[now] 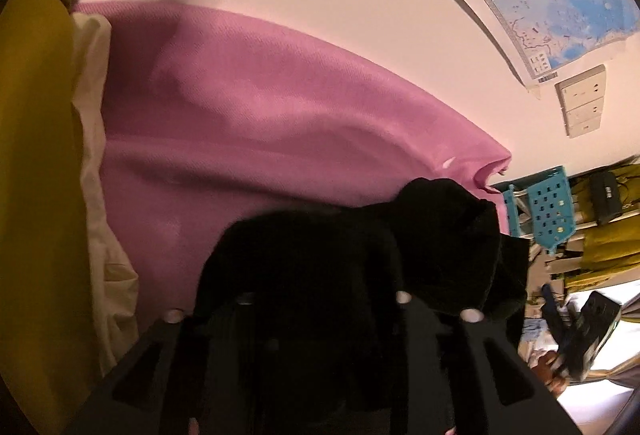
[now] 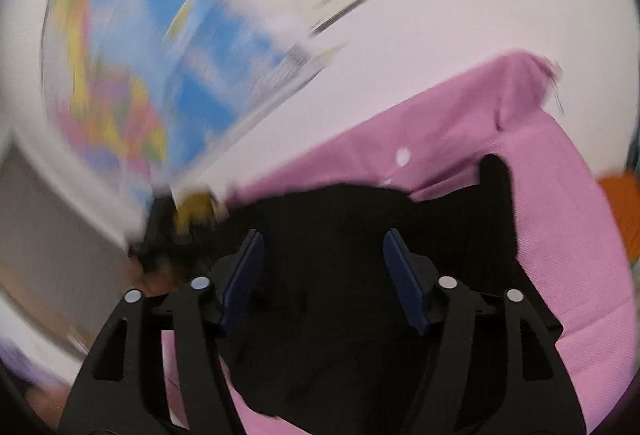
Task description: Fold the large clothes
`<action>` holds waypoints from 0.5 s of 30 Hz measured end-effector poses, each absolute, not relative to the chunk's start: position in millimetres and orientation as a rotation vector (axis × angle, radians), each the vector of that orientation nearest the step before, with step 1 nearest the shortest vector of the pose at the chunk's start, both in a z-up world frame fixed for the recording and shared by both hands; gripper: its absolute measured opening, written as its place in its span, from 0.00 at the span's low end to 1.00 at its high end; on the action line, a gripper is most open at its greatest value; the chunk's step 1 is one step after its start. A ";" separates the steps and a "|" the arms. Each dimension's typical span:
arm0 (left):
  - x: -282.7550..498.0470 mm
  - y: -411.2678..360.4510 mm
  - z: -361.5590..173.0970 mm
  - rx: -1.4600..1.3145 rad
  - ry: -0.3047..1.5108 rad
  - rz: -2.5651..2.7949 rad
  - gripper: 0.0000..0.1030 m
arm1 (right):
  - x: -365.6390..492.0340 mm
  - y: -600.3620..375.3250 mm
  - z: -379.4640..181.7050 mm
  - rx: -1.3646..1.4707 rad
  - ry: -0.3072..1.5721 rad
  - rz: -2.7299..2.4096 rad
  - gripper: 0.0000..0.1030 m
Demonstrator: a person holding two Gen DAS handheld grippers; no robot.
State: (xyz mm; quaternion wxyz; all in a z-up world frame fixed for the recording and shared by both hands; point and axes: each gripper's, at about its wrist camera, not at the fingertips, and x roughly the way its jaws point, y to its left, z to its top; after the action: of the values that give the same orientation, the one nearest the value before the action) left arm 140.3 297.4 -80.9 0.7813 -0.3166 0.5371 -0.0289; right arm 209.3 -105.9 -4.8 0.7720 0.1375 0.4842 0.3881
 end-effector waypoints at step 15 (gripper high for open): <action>67.0 217.2 -30.1 -0.212 0.884 -0.153 0.67 | 177.4 -37.8 -52.7 -0.161 1.019 0.761 0.06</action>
State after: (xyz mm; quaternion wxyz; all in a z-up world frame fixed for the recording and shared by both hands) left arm 67.0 217.2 -30.1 0.8957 -0.1025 0.4263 -0.0739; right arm 177.4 -37.8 -52.7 0.8016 -0.0753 0.4752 0.3549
